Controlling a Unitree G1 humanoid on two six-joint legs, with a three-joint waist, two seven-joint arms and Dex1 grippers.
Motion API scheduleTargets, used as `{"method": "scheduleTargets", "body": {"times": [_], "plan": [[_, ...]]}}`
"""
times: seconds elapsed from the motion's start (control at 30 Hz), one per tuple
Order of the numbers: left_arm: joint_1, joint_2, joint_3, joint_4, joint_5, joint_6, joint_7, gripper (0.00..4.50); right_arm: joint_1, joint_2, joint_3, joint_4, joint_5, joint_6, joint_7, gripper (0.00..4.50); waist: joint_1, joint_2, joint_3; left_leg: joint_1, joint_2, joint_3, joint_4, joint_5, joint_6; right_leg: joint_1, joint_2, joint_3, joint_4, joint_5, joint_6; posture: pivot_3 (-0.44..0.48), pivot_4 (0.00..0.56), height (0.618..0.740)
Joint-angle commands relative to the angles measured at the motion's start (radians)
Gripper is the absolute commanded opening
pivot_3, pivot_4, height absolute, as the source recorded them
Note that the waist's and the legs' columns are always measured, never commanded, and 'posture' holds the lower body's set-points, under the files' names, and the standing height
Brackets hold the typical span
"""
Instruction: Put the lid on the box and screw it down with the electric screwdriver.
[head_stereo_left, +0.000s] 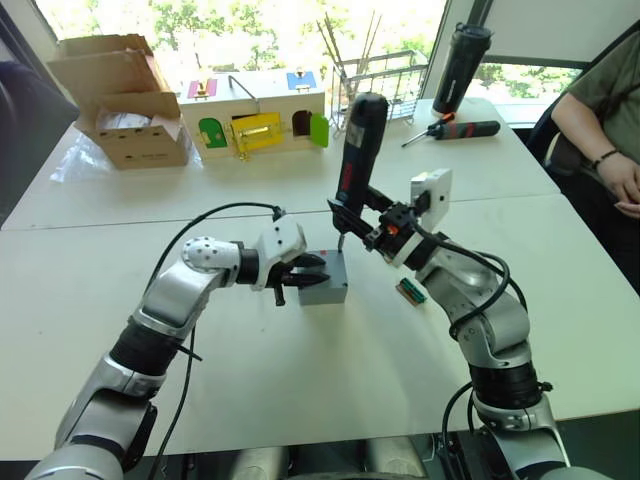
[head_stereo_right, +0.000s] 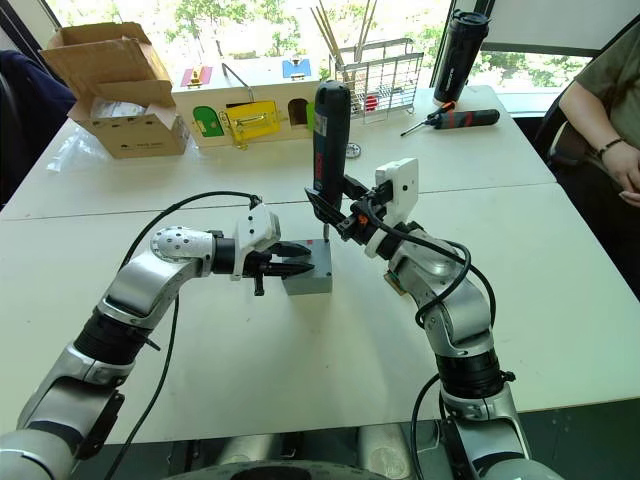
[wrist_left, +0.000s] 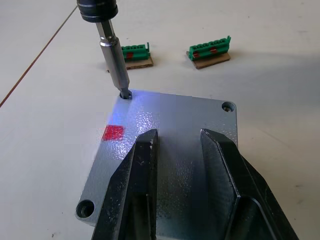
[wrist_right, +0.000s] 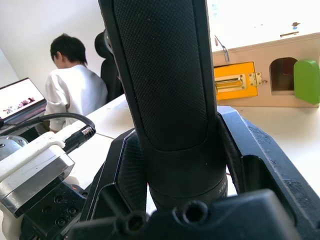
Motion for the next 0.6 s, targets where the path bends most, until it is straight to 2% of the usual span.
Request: {"method": "scheduleTargets", "body": {"times": [0.03, 0.6], "plan": [[0.017, -0.003, -0.017, 0.005, 0.019, -0.001, 0.007, 1.34, 0.053, 0.001, 0.082, 0.059, -0.029, 0.043, 0.019, 1.76, 0.0, -0.001, -0.002, 0.003, 0.0, 0.0, -0.001, 0.0, 0.0, 0.002, 0.0, 0.0, 0.0, 0.0, 0.0, 0.0, 0.15, 0.74], [0.021, 0.001, -0.01, 0.014, 0.027, 0.006, 0.015, 1.34, 0.051, 0.009, 0.082, 0.097, -0.064, 0.022, 0.02, 1.76, 0.001, -0.003, -0.011, 0.006, 0.001, -0.001, -0.002, -0.002, 0.004, 0.004, 0.002, 0.003, -0.003, 0.0, 0.0, 0.0, 0.15, 0.74]]}}
